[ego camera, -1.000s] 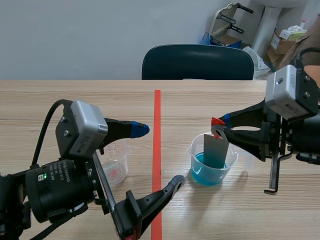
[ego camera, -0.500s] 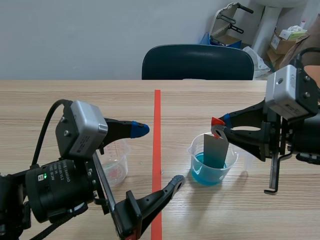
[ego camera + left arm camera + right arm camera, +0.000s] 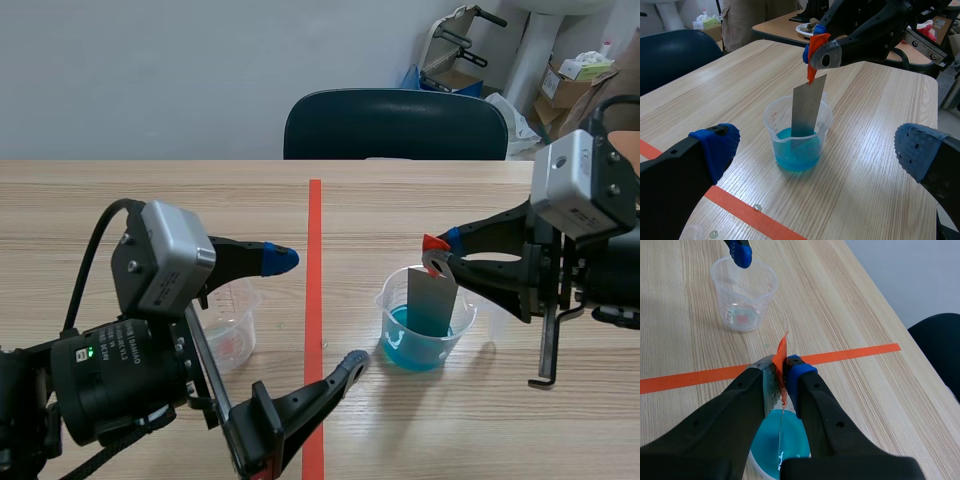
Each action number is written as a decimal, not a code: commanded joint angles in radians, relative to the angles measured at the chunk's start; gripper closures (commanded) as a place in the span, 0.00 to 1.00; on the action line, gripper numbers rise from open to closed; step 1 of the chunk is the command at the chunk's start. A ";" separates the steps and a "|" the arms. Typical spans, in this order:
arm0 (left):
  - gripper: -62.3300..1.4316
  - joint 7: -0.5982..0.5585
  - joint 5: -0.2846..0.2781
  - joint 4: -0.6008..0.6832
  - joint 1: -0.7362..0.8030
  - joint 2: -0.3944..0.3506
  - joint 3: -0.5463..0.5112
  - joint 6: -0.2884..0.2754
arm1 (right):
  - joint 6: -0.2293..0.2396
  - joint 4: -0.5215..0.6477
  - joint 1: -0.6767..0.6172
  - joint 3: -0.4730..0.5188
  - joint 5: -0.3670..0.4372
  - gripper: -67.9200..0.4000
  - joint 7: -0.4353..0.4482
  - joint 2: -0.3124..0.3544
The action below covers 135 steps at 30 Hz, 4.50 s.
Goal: Do the redox reaction experiment
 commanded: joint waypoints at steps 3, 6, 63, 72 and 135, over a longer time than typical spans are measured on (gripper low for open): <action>0.00 -0.014 -0.013 0.012 -0.003 0.007 0.002 0.002 | 0.008 0.007 0.014 0.007 0.006 0.99 0.007 0.011; 0.00 -0.014 -0.013 0.012 -0.003 0.007 0.002 0.002 | 0.008 0.007 0.014 0.007 0.006 0.99 0.007 0.011; 0.00 0.041 -0.013 0.011 -0.003 0.007 0.002 0.002 | 0.008 0.007 0.014 0.007 0.006 0.99 0.007 0.011; 0.00 0.074 -0.013 0.011 -0.003 0.007 0.002 0.002 | 0.008 0.007 0.014 0.007 0.006 0.99 0.007 0.011; 0.00 0.073 -0.013 0.011 -0.003 0.007 0.002 0.002 | 0.008 0.136 0.006 0.065 0.234 0.99 -0.009 0.133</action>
